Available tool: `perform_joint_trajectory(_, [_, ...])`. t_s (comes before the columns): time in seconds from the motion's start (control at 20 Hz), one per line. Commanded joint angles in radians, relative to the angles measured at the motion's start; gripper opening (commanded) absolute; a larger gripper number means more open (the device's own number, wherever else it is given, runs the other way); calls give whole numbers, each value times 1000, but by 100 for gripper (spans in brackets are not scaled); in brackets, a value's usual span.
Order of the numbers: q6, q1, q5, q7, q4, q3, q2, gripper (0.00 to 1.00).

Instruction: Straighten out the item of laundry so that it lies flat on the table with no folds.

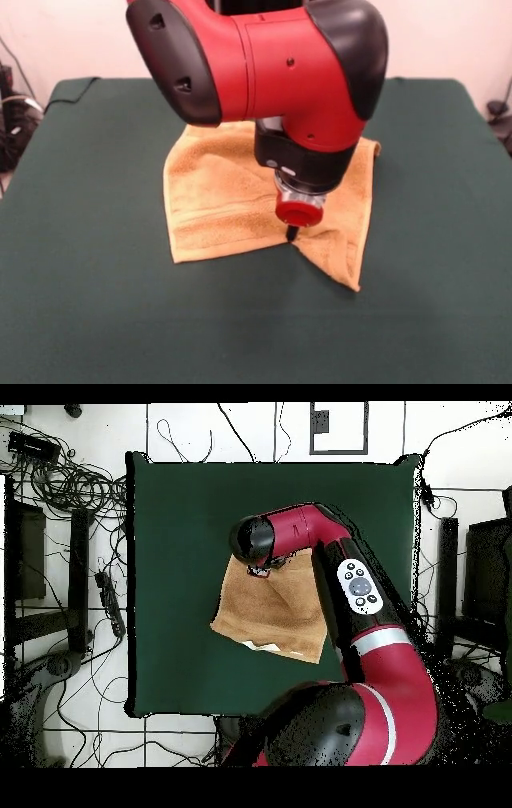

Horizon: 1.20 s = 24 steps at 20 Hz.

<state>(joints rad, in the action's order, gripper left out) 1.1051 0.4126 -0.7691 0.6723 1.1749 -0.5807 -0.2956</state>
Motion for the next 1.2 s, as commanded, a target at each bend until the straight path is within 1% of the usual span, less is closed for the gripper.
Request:
perform_joint_trajectory(0.05, [17,-37,-18,-330,-99,-98,57,0])
perform_joint_trajectory(0.2, [29,-44,-25,-345,-143,-105,72,0])
perform_joint_trajectory(0.45, [35,-49,-33,-361,-166,-110,78,0])
perform_joint_trajectory(0.85, [141,-91,-52,-493,-351,-151,152,0])
perform_joint_trajectory(0.95, [162,-104,-60,-523,-382,-159,162,0])
perform_joint_trajectory(1.2, [177,-121,-58,-574,-388,-161,163,0])
